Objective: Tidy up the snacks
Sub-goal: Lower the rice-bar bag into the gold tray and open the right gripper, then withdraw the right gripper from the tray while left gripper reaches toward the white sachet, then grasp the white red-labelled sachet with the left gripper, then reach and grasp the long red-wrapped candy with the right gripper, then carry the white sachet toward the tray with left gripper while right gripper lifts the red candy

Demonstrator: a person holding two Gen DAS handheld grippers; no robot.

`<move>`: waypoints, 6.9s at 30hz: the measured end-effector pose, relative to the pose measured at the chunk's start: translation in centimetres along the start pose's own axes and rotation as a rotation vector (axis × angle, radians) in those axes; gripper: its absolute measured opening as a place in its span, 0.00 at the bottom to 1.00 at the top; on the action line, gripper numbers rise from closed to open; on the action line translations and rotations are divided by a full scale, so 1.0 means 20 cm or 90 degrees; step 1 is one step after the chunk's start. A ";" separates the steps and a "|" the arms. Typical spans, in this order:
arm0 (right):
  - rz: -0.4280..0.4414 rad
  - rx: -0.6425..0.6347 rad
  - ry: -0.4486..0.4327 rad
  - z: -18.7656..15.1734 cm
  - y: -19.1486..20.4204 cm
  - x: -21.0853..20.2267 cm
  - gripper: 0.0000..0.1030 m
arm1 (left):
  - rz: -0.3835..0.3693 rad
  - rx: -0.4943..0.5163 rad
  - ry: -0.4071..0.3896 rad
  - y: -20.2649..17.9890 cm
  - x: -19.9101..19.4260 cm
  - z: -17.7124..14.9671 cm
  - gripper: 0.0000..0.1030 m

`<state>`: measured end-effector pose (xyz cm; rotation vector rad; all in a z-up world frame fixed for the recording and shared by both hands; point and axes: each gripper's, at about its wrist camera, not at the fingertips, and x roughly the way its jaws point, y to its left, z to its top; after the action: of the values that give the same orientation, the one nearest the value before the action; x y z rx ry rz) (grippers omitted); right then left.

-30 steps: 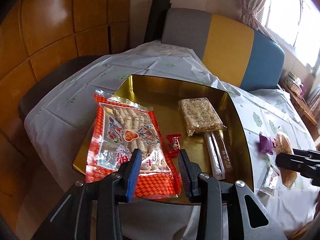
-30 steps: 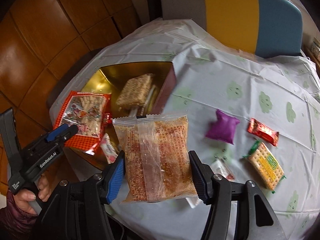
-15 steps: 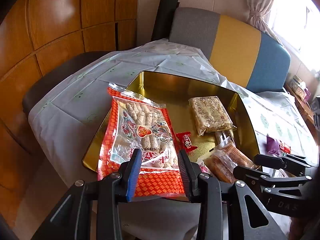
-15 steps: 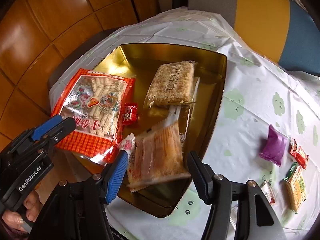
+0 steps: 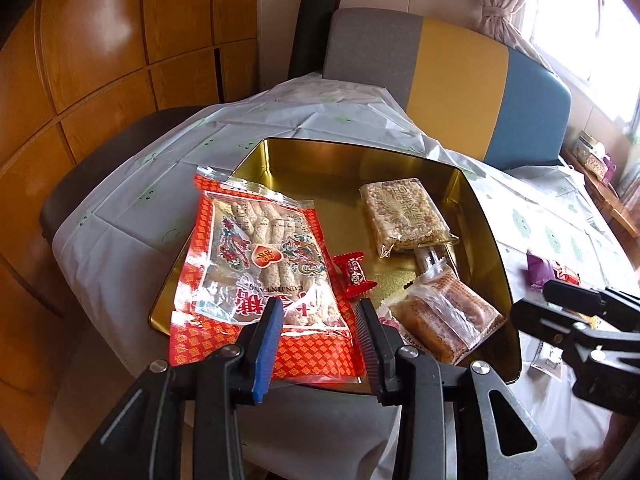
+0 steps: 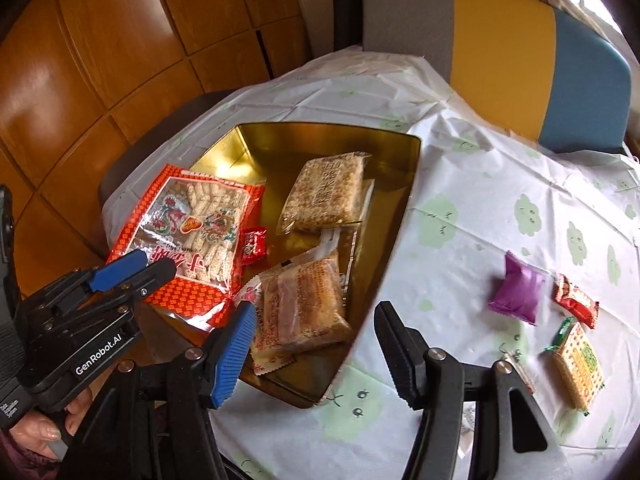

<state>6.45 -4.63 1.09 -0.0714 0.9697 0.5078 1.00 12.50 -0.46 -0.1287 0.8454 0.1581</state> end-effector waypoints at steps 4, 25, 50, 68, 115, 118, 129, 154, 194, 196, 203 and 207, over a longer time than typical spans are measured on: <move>-0.017 0.009 -0.027 -0.01 -0.06 -0.07 0.61 | -0.004 0.009 -0.001 -0.03 -0.01 0.00 0.39; -0.224 0.095 -0.010 -0.22 -0.78 -0.36 0.66 | -0.007 0.052 0.006 -0.16 -0.01 -0.01 0.52; -0.257 0.428 -0.013 -0.41 -1.43 -0.51 0.66 | -0.120 0.231 0.015 -0.66 -0.06 -0.05 0.52; -0.224 0.445 -0.038 -0.42 -1.43 -0.54 0.66 | -0.235 0.396 0.089 -1.17 0.12 -0.16 0.52; -0.162 0.342 0.030 -0.32 -1.24 -0.40 0.66 | -0.246 0.335 0.012 -1.17 0.34 -0.32 0.38; -0.154 0.277 0.042 -0.22 -1.19 -0.36 0.66 | -0.251 0.336 0.004 -1.17 0.34 -0.33 0.38; -0.188 -0.021 0.148 0.07 -1.18 0.02 0.66 | -0.262 0.323 0.005 -1.16 0.35 -0.33 0.38; -0.263 0.190 0.161 -0.17 -1.59 0.00 0.24 | -0.237 0.329 0.001 -1.19 0.33 -0.34 0.38; -0.304 0.088 0.139 -0.23 -1.44 0.03 0.24 | -0.262 0.156 0.007 -0.82 -0.01 0.01 0.35; -0.308 0.082 0.138 -0.23 -1.43 0.02 0.24 | -0.260 0.120 0.006 -0.72 -0.02 0.06 0.35; -0.312 0.076 0.139 -0.24 -1.41 0.02 0.24 | -0.199 -0.011 0.008 -0.33 0.06 0.17 0.35; -0.318 0.068 0.140 -0.24 -1.39 0.02 0.24 | -0.164 -0.043 0.019 -0.24 0.14 0.22 0.35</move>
<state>15.36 -30.37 -6.54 -0.2712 1.1458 -0.0132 6.99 8.72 0.60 -0.3025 0.8461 -0.0570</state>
